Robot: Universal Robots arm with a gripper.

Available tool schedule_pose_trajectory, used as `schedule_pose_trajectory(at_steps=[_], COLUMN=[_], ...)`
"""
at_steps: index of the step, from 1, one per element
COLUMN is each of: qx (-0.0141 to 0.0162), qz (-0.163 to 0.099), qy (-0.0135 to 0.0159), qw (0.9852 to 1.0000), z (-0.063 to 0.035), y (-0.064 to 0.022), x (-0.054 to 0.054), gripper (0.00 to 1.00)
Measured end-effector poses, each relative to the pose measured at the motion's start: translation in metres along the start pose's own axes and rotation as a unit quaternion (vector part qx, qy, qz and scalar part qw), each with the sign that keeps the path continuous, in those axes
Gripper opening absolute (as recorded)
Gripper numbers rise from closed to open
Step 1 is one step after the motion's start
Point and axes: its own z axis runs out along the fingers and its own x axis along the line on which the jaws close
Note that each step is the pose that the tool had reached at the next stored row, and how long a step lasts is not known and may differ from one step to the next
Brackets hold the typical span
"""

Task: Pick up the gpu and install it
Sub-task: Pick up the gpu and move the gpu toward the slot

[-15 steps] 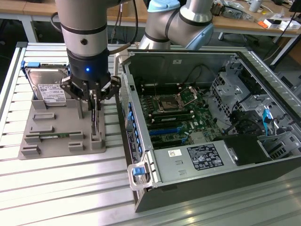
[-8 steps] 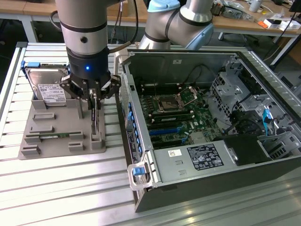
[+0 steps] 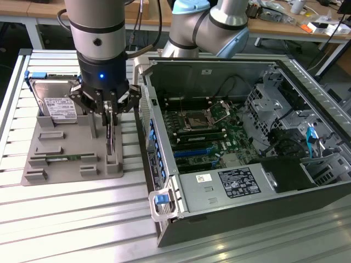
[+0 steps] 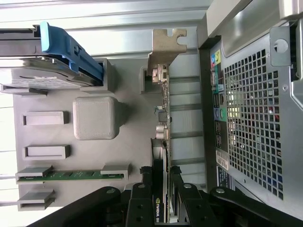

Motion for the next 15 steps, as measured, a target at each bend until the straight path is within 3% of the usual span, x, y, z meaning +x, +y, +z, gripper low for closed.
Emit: schedule_pose_trajectory(at_steps=[15], qx=[0.0001], qz=[0.000], qy=[0.0001], qw=[1.0000], z=[-0.0090], y=[0.0001], x=[-0.0002], gripper=[0.26])
